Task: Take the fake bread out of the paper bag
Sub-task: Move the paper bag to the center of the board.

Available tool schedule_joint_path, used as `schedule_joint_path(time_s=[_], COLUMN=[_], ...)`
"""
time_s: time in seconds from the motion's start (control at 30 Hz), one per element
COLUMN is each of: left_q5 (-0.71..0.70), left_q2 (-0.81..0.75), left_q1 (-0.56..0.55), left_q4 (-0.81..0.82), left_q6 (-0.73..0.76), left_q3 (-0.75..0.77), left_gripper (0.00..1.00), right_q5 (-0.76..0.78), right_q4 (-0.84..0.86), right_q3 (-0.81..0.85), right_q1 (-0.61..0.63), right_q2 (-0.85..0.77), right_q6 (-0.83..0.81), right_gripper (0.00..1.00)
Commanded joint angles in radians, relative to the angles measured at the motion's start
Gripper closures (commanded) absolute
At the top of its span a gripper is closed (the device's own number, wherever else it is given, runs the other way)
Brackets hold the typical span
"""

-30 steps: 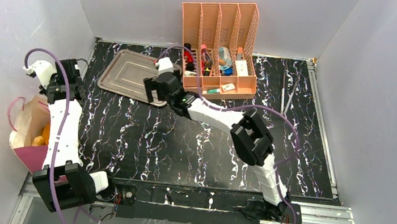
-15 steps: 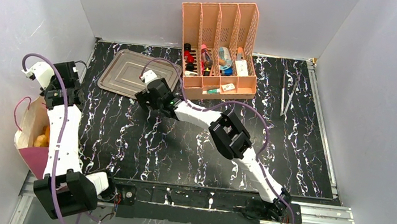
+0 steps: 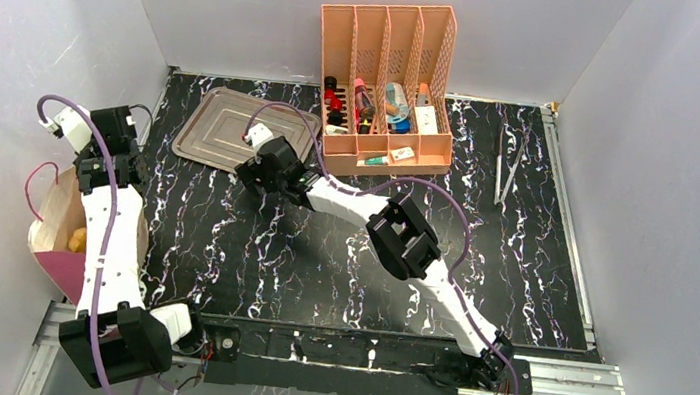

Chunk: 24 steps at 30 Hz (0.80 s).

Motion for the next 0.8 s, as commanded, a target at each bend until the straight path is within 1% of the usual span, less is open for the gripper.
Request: schedule_joint_path(time_s=[0.0,0.23,0.4,0.47,0.57,0.7,0.77], left_q5=[0.038,0.047,0.066,0.077,0.084,0.095,0.095], left_q2=[-0.019,-0.031,-0.023,-0.024,-0.03,-0.038,-0.038], left_q1=[0.003,0.003,0.003,0.003,0.002,0.002,0.001], left_q4=[-0.015,0.007,-0.001,-0.004,0.001,0.014,0.014], left_q6=[-0.03,-0.064,-0.076,-0.082,-0.085,-0.086,-0.086], left_q3=[0.036,0.02,0.05,0.053,0.043,0.018,0.018], left_gripper=[1.0,1.0,1.0,1.0,1.0,1.0,1.0], right_q5=[-0.052,-0.027,-0.009,0.024,0.024,-0.05,-0.113], right_q4=[-0.116,-0.122,-0.114,-0.113,-0.102,-0.091,-0.082], right_q3=[-0.028,-0.182,-0.266,-0.267,-0.254,-0.219,-0.203], right_q1=[0.016,0.063,0.102,0.11,0.108,0.082,0.062], right_q2=[0.034,-0.019,-0.063,-0.071,-0.086,-0.091,-0.09], right_q6=[-0.026,-0.026,-0.026,-0.026,-0.009,0.022,0.038], right_gripper=[0.02,0.02,0.02,0.02,0.02,0.02,0.02])
